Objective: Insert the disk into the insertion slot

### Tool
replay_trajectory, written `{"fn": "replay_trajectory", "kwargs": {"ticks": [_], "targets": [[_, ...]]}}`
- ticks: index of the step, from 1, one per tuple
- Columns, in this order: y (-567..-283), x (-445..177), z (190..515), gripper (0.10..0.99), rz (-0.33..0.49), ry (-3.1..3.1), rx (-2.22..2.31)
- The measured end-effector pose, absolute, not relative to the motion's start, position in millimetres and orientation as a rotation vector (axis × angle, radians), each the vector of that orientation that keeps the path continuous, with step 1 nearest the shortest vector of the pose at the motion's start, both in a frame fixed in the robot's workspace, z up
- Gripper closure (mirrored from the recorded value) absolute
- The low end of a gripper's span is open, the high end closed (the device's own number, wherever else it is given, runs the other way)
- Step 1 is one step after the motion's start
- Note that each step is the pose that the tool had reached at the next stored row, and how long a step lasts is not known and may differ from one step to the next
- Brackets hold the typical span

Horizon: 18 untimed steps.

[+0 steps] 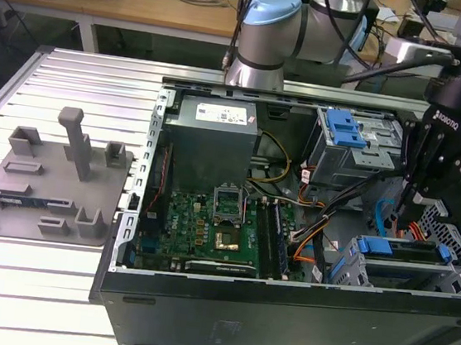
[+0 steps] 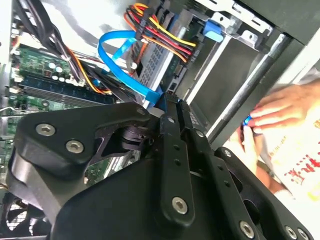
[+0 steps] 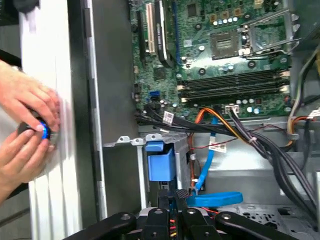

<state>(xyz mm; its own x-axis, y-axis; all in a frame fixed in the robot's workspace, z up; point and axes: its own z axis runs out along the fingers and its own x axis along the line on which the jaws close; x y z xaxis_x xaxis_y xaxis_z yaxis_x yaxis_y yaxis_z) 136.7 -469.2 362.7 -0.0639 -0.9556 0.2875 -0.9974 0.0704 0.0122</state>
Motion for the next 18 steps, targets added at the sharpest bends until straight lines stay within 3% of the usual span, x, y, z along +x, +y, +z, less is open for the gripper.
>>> {"fn": "replay_trajectory", "kwargs": {"ticks": [7, 18], "targets": [[-481.8, 136.6, 362.8, 0.925, 0.161, -2.192, 2.049], [-511.3, 136.9, 362.8, 0.925, 0.076, -2.235, 2.092]]}}
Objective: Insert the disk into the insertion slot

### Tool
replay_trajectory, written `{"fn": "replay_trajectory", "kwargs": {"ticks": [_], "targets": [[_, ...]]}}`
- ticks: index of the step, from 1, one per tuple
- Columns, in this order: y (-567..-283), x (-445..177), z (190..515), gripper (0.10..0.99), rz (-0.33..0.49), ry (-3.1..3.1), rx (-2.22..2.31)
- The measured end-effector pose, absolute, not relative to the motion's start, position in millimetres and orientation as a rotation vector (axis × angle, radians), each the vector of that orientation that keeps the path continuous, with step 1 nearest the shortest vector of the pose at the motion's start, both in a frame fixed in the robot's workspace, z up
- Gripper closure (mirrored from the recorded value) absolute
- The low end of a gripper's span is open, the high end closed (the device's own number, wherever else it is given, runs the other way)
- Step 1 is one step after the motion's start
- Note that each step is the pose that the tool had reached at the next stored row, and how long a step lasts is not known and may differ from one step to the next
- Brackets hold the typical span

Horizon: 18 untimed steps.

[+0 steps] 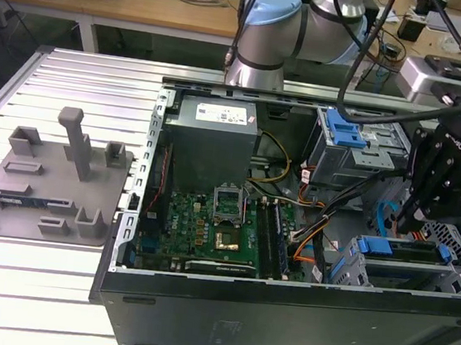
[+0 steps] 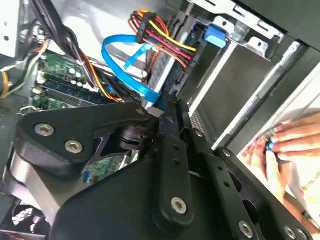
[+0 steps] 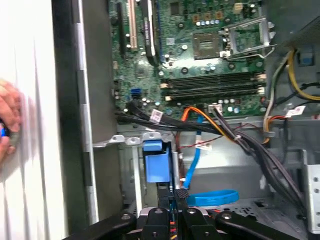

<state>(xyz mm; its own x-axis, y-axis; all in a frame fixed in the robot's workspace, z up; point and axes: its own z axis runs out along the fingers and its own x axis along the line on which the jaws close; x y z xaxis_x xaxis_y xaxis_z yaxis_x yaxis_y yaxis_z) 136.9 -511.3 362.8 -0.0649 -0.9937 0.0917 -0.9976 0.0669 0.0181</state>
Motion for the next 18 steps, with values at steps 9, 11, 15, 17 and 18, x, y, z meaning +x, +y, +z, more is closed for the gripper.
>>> {"fn": "replay_trajectory", "kwargs": {"ticks": [9, 11, 15, 17, 18], "targets": [[-518.9, 138.4, 362.4, 0.925, 0.059, -2.233, 2.111], [-519.1, 140.3, 362.0, 0.925, 0.06, -2.209, 2.136], [-519.9, 142.6, 361.0, 0.925, 0.062, -2.173, 2.173], [-521.1, 142.9, 360.7, 0.925, 0.062, -2.173, 2.174], [-521.2, 143.1, 360.4, 0.925, 0.062, -2.173, 2.174]]}}
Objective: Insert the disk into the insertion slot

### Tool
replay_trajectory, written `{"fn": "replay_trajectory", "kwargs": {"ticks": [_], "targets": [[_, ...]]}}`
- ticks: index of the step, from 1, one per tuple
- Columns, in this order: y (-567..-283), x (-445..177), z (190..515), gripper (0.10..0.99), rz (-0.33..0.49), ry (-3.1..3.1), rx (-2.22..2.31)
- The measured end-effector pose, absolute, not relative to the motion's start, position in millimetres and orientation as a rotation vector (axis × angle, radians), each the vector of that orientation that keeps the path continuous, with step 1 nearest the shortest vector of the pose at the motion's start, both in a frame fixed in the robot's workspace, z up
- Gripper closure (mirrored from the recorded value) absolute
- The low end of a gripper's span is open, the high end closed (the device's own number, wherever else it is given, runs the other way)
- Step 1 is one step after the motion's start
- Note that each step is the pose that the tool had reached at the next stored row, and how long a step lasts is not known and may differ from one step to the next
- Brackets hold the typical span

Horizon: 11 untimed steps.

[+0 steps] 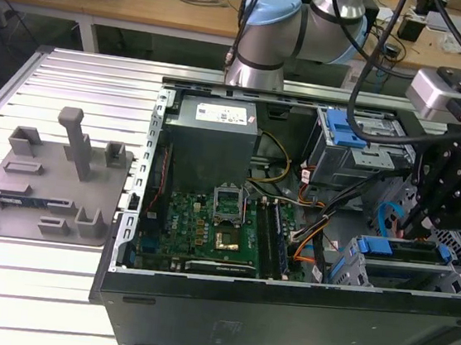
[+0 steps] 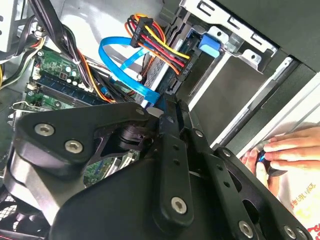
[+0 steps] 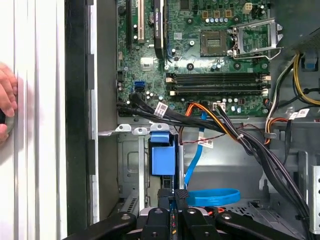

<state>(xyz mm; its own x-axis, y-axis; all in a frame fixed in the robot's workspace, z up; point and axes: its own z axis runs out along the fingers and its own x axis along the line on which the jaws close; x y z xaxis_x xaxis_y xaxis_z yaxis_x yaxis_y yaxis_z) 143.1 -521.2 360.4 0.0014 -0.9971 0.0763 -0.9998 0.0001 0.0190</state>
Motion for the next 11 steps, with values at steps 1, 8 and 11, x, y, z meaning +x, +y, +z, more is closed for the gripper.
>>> {"fn": "replay_trajectory", "kwargs": {"ticks": [1, 8, 11], "targets": [[-521.2, 143.3, 360.4, 0.925, 0.062, -2.172, 2.174], [-521.3, 146.9, 358.5, 0.925, 0.062, -2.173, 2.174], [-521.2, 147.5, 356.1, 0.925, 0.062, -2.173, 2.174]]}}
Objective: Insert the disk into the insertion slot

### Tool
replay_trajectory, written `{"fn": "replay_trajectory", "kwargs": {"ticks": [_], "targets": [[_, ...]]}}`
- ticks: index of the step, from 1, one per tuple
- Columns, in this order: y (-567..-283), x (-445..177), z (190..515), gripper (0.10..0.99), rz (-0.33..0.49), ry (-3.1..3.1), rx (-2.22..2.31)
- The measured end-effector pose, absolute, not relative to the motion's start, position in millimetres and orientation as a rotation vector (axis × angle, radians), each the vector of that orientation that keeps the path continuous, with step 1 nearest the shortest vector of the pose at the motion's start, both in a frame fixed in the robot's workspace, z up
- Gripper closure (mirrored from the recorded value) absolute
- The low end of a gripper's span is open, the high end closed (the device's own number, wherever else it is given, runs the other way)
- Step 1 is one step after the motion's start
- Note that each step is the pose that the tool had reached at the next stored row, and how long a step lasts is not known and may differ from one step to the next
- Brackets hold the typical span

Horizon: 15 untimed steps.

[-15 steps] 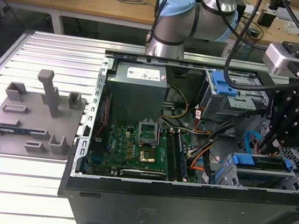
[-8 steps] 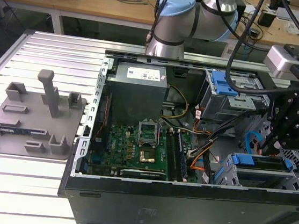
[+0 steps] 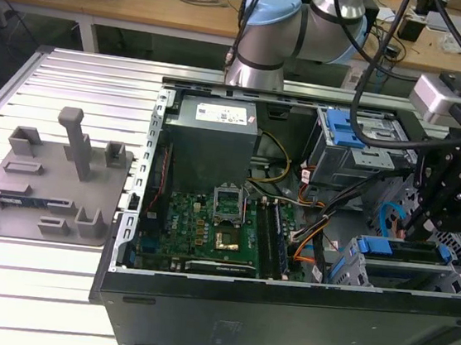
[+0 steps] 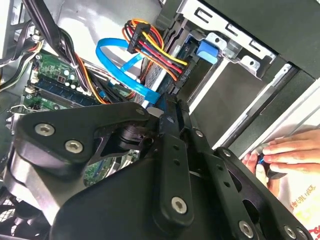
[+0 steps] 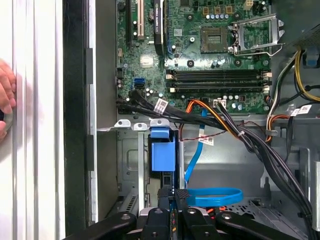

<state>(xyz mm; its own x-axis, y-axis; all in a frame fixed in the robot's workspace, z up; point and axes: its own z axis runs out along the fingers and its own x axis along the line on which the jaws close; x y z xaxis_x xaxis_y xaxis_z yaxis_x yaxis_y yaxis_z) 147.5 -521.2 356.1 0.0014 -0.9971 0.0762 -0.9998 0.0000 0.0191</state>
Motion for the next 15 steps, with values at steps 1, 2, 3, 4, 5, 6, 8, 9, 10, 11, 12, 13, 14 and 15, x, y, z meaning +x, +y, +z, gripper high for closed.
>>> {"fn": "replay_trajectory", "kwargs": {"ticks": [1, 2, 3, 4, 5, 6, 8, 9, 10, 11, 12, 13, 14, 15], "targets": [[-521.2, 147.9, 355.6, 0.925, 0.062, -2.172, 2.174], [-521.2, 148.3, 355.2, 0.925, 0.062, -2.172, 2.174], [-521.2, 148.7, 354.9, 0.925, 0.062, -2.173, 2.174], [-521.2, 149.2, 354.5, 0.925, 0.062, -2.173, 2.174], [-521.2, 149.6, 354.1, 0.925, 0.062, -2.173, 2.174], [-521.2, 150.2, 353.4, 0.925, 0.062, -2.173, 2.174], [-521.2, 150.8, 351.8, 0.925, 0.062, -2.173, 2.174], [-521.2, 150.9, 351.0, 0.925, 0.062, -2.173, 2.174], [-521.1, 151.0, 349.9, 0.925, 0.062, -2.172, 2.174], [-520.8, 151.1, 349.1, 0.925, 0.062, -2.172, 2.174], [-520.8, 151.3, 348.7, 0.925, 0.062, -2.172, 2.174], [-520.8, 151.5, 348.5, 0.925, 0.062, -2.172, 2.174], [-520.7, 151.9, 348.1, 0.925, 0.061, -2.172, 2.174], [-520.6, 152.6, 347.4, 0.925, 0.061, -2.172, 2.173]]}}
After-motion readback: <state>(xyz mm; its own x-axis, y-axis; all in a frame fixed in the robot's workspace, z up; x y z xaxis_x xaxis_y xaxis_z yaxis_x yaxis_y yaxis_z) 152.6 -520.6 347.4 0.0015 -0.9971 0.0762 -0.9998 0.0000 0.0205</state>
